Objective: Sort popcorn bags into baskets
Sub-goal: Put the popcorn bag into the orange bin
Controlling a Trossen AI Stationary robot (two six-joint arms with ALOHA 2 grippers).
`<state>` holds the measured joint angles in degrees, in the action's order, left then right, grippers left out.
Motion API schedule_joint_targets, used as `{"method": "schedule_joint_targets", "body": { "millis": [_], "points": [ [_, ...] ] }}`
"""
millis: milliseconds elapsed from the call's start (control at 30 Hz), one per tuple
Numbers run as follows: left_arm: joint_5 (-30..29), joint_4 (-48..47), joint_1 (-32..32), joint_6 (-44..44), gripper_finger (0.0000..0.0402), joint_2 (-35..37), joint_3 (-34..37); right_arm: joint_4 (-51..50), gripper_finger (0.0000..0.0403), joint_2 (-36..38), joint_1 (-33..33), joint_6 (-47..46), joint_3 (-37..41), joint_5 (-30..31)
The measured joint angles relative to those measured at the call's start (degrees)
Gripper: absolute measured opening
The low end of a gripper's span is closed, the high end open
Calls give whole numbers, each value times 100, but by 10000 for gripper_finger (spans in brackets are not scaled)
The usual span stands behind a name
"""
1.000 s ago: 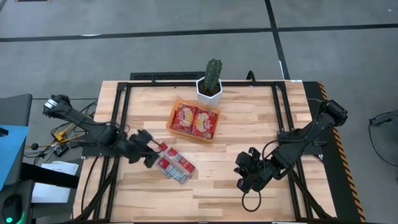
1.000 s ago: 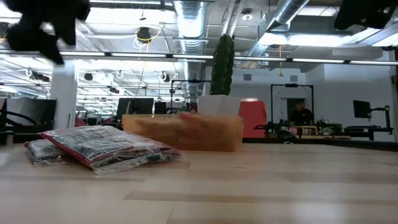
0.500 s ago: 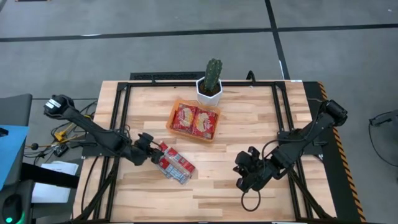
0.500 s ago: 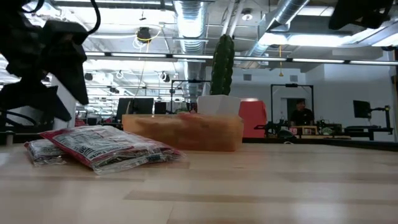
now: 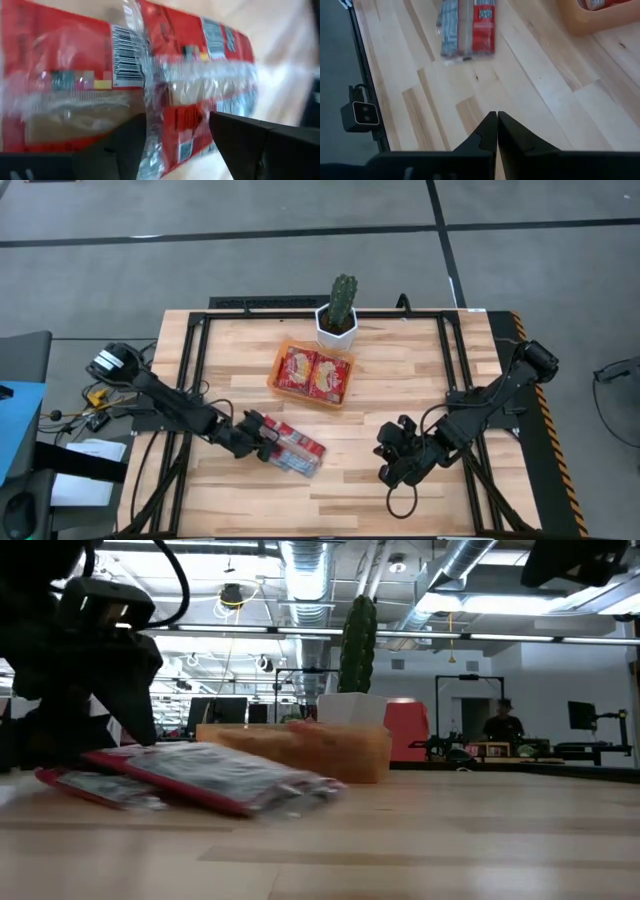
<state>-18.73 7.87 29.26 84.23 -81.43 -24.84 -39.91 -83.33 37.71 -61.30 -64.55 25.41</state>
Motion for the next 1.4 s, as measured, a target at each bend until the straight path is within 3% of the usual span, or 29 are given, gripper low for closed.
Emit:
{"method": "schedule_joint_targets", "body": {
  "millis": [100,300,367,600,867,1200,1400],
  "points": [
    [23,214,2,263,174,-332,-17,-3,40,0,0,0,0,17],
    [-310,1070,5,293,36,-908,-6,-3,38,0,0,-15,0,17],
    [-471,1340,11,247,11,-999,-11,-2,36,0,0,-15,0,17],
    [-564,1849,4,292,1,-634,12,6,29,-1,7,-17,0,15],
    [-1293,1939,7,-101,0,505,-215,6,30,0,7,-16,0,12],
    [-2332,1969,-141,-1277,0,1632,-563,6,33,0,68,-20,0,-13],
    [-2548,1960,-571,-2144,0,1992,-786,-6,27,0,69,-20,0,-11]
  ]
}}
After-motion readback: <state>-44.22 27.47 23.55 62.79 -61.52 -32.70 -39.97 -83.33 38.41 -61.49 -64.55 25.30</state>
